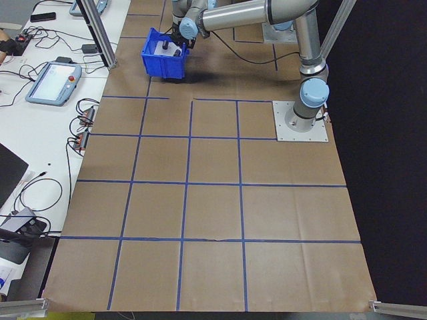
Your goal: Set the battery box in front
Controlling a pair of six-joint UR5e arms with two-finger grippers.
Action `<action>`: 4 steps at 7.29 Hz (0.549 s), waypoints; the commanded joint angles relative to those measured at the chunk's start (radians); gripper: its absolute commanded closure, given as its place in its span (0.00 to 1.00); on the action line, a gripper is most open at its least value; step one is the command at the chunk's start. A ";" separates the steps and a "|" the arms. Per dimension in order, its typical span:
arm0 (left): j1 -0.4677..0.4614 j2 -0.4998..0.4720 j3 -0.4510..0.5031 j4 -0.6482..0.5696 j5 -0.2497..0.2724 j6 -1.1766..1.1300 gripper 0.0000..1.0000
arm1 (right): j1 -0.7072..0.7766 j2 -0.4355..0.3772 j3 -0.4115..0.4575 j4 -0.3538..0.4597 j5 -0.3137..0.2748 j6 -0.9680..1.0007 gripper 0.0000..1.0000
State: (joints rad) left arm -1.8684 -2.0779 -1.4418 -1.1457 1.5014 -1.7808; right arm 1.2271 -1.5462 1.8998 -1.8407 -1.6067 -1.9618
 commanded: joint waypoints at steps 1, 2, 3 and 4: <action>-0.006 -0.030 0.021 0.006 -0.006 -0.028 0.87 | 0.000 -0.002 0.001 0.008 0.001 0.001 0.91; -0.008 -0.031 0.018 0.004 -0.009 -0.025 0.61 | 0.002 -0.003 0.005 0.009 0.002 0.001 0.91; -0.011 -0.030 0.014 0.003 -0.010 -0.019 0.51 | 0.002 -0.015 0.037 0.008 0.001 0.003 0.91; -0.009 -0.022 0.020 0.003 -0.013 0.001 0.28 | 0.003 -0.064 0.091 0.006 0.001 0.015 0.91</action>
State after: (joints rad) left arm -1.8773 -2.1052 -1.4247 -1.1421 1.4914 -1.7966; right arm 1.2289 -1.5679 1.9377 -1.8331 -1.6058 -1.9568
